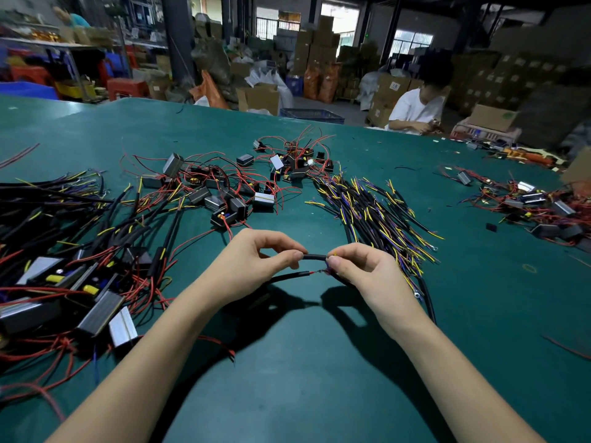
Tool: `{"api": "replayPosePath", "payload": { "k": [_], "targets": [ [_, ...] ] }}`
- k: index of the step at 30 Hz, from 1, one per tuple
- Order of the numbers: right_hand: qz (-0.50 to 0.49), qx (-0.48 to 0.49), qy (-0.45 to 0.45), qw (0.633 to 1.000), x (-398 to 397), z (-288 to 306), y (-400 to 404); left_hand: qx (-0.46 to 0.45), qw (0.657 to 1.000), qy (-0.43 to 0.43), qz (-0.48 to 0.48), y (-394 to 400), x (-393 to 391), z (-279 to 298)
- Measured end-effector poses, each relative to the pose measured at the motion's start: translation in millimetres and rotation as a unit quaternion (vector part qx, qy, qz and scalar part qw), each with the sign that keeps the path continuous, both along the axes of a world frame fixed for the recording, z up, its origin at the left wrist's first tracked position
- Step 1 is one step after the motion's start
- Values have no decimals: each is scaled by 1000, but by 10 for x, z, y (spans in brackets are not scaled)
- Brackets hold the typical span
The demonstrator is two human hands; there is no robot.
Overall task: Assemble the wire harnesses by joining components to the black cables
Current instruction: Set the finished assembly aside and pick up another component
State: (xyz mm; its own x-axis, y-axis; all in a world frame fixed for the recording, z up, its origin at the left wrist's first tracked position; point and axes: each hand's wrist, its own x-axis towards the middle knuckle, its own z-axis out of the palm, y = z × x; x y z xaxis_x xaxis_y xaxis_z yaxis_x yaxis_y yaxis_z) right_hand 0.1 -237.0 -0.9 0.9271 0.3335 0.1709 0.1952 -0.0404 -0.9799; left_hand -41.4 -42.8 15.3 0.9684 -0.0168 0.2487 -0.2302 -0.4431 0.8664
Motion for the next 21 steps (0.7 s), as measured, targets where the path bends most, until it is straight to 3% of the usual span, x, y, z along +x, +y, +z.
{"api": "replayPosePath", "payload": {
  "k": [10,21],
  "targets": [
    [39,-78,-48,995,-9,-22,-53,-74,997,-3,19,5,6,-26],
    [58,-134,-84,986,36,122,-40,34,998,-48,15,32,12,-42]
  ]
}}
